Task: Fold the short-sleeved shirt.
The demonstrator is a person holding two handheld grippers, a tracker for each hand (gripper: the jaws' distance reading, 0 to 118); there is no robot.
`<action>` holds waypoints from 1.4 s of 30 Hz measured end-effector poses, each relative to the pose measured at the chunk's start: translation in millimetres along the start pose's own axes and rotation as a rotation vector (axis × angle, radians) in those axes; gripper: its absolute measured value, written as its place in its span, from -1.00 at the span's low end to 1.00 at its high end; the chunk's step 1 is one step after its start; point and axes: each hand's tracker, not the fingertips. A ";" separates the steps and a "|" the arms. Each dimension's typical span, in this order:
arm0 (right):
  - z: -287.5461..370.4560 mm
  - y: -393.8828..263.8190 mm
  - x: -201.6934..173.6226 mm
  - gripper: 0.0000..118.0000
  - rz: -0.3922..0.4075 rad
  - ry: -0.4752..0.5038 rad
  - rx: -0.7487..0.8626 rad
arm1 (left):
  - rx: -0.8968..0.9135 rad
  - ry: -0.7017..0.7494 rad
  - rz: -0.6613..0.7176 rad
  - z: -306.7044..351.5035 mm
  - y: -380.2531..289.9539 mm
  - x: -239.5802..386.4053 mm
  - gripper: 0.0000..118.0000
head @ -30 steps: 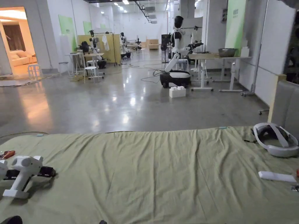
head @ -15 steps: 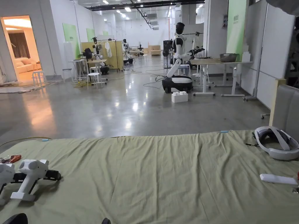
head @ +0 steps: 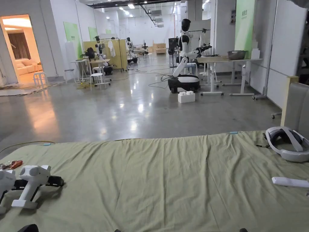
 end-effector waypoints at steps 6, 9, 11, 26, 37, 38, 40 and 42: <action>-9.5 4.1 6.0 1.00 -0.155 0.118 -0.087 | -0.026 -0.006 0.020 -7.6 -1.4 -3.2 1.00; -16.7 6.9 4.3 1.00 -0.233 0.152 -0.164 | -0.034 -0.011 0.026 -11.2 -0.2 -3.9 1.00; -21.5 7.0 2.6 1.00 -0.238 0.131 -0.208 | -0.035 -0.015 0.025 -13.2 1.6 -3.9 1.00; -31.4 -3.7 -0.3 1.00 -0.255 0.106 -0.318 | -0.058 -0.043 0.042 -24.3 7.7 -5.2 1.00; -29.2 1.7 -11.6 1.00 -0.183 0.081 -0.384 | -0.056 -0.061 0.075 -17.8 13.2 -5.0 1.00; -29.5 2.1 -11.7 1.00 -0.190 0.103 -0.397 | -0.047 -0.073 0.082 -15.3 14.4 -6.1 1.00; -28.7 1.7 -11.0 1.00 -0.198 0.137 -0.409 | -0.039 -0.080 0.079 -12.6 15.4 -4.8 1.00; -27.3 0.4 -9.9 1.00 -0.214 0.164 -0.398 | -0.034 -0.080 0.070 -10.9 14.7 -3.1 1.00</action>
